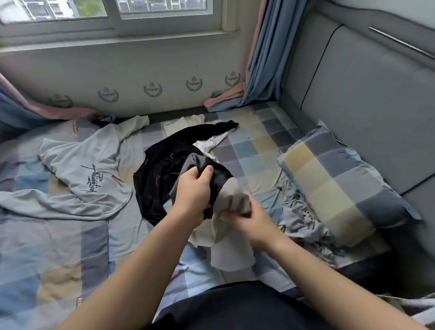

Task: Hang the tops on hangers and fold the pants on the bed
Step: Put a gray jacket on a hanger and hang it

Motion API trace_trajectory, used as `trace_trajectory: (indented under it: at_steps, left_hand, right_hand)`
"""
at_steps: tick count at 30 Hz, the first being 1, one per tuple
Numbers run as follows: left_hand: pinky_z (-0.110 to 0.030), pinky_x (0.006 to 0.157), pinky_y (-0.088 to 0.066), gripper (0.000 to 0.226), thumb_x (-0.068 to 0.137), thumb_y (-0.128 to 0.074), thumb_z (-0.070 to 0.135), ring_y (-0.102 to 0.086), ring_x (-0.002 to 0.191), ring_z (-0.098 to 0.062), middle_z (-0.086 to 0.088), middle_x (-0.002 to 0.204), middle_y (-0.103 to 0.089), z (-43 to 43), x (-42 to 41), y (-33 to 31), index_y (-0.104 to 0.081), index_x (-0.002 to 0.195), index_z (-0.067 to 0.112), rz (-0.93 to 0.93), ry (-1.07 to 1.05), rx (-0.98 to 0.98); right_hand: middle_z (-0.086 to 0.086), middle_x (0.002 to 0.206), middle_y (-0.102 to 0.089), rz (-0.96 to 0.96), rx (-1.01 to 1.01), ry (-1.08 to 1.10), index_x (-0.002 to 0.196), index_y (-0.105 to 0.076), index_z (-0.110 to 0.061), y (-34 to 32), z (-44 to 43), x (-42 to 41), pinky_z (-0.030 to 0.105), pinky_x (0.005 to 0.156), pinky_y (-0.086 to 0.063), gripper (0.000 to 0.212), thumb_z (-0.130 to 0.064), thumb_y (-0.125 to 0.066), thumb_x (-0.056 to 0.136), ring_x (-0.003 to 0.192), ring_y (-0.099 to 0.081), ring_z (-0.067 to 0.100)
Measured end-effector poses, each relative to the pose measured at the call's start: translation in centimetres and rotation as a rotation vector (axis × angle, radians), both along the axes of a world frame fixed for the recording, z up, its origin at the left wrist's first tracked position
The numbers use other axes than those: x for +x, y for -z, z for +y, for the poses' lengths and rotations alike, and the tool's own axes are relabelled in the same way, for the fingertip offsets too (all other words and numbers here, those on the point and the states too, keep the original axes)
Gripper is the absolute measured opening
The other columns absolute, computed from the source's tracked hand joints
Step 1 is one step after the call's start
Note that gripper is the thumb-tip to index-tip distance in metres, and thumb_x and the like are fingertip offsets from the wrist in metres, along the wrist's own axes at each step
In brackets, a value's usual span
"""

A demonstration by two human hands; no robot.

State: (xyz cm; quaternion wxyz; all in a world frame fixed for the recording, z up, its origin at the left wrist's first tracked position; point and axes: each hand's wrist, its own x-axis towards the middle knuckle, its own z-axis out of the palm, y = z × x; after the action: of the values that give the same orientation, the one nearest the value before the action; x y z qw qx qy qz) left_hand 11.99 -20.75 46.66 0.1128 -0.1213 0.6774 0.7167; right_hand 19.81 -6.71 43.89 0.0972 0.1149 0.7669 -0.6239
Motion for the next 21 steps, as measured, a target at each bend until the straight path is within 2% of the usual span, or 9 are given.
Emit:
trace_trajectory:
  at_steps: [2, 4, 8, 11, 13, 15, 17, 19, 21]
  left_hand:
    - [-0.053, 0.068, -0.062, 0.037, 0.101, -0.06, 0.027, -0.068, 0.084, -0.032, -0.018, 0.093, -0.064, -0.2, -0.1, -0.6, -0.058, 0.107, -0.01, 0.014, 0.027, -0.007]
    - [-0.041, 0.06, -0.062, 0.037, 0.102, -0.06, 0.024, -0.075, 0.085, -0.034, -0.02, 0.091, -0.067, -0.7, -0.2, -1.1, -0.058, 0.102, -0.012, 0.062, 0.038, 0.001]
    - [-0.033, 0.077, -0.056, 0.028, 0.103, -0.055, 0.035, -0.074, 0.096, -0.022, -0.002, 0.097, -0.076, -0.8, 0.3, -0.4, -0.072, 0.095, 0.014, 0.223, 0.246, -0.084]
    - [-0.03, 0.076, -0.052, 0.027, 0.088, -0.063, 0.051, -0.064, 0.084, -0.006, 0.013, 0.088, -0.069, 0.2, 2.1, 1.7, -0.069, 0.097, 0.026, 0.327, 0.456, -0.176]
    - [-0.029, 0.078, -0.055, 0.015, 0.085, -0.066, 0.048, -0.066, 0.087, -0.003, 0.018, 0.089, -0.07, 1.0, 3.0, 3.7, -0.065, 0.097, 0.038, 0.321, 0.536, -0.306]
    - [-0.035, 0.077, -0.054, 0.005, 0.091, -0.06, 0.041, -0.066, 0.089, -0.013, 0.015, 0.085, -0.069, 1.2, 3.2, 5.0, -0.06, 0.086, 0.039, 0.295, 0.521, -0.492]
    - [-0.037, 0.073, -0.05, 0.023, 0.099, -0.052, 0.035, -0.064, 0.083, -0.023, 0.011, 0.076, -0.065, 0.9, 2.8, 5.4, -0.056, 0.076, 0.034, 0.273, 0.475, -0.608]
    - [-0.039, 0.071, -0.049, 0.025, 0.1, -0.049, 0.034, -0.063, 0.077, -0.018, 0.006, 0.075, -0.066, 0.3, 2.2, 4.9, -0.059, 0.079, 0.026, 0.276, 0.434, -0.598]
    - [-0.039, 0.068, -0.047, 0.03, 0.096, -0.049, 0.034, -0.056, 0.069, -0.013, 0.001, 0.076, -0.067, -0.2, 1.7, 3.5, -0.062, 0.085, 0.01, 0.281, 0.341, -0.464]
  right_hand:
    - [0.01, 0.087, -0.071, 0.059, 0.058, 0.086, 0.1, -0.066, -0.019, -0.9, 0.8, -1.2, 0.036, 0.061, -0.056, 0.019, -0.002, -0.062, 0.092, 0.072, -0.069, 0.026]
    - [0.009, 0.072, -0.066, 0.092, 0.048, 0.123, 0.09, -0.066, -0.017, -2.5, 2.1, -2.2, 0.033, 0.048, -0.054, 0.026, 0.005, -0.052, 0.094, 0.055, -0.066, 0.027]
    - [0.005, 0.065, -0.066, 0.167, -0.084, 0.173, 0.084, -0.066, -0.008, -6.7, 3.3, -4.1, 0.031, 0.049, -0.057, 0.018, 0.0, -0.055, 0.097, 0.051, -0.066, 0.021]
    - [0.012, 0.067, -0.066, 0.188, -0.205, 0.208, 0.089, -0.065, -0.003, -9.4, 3.4, -5.6, 0.032, 0.048, -0.056, 0.014, -0.003, -0.054, 0.097, 0.049, -0.065, 0.024]
    - [0.011, 0.065, -0.065, 0.201, -0.288, 0.219, 0.091, -0.063, -0.002, -10.9, 3.5, -6.3, 0.032, 0.048, -0.056, 0.013, -0.005, -0.053, 0.097, 0.049, -0.065, 0.024]
    - [0.011, 0.064, -0.066, 0.223, -0.336, 0.249, 0.094, -0.061, 0.0, -12.1, 3.7, -7.0, 0.034, 0.051, -0.057, 0.011, -0.005, -0.051, 0.098, 0.051, -0.067, 0.026]
    - [0.014, 0.071, -0.069, 0.232, -0.409, 0.3, 0.099, -0.06, 0.001, -12.7, 4.1, -7.7, 0.038, 0.058, -0.06, 0.012, -0.006, -0.05, 0.1, 0.06, -0.071, 0.029]
    - [0.017, 0.092, -0.074, 0.195, -0.483, 0.309, 0.108, -0.06, -0.003, -12.4, 4.5, -8.2, 0.044, 0.074, -0.062, 0.014, -0.008, -0.048, 0.103, 0.082, -0.075, 0.031]
    - [0.012, 0.112, -0.073, 0.113, -0.403, 0.229, 0.114, -0.06, -0.014, -11.4, 5.1, -8.1, 0.047, 0.093, -0.057, 0.014, -0.013, -0.05, 0.104, 0.104, -0.071, 0.027]
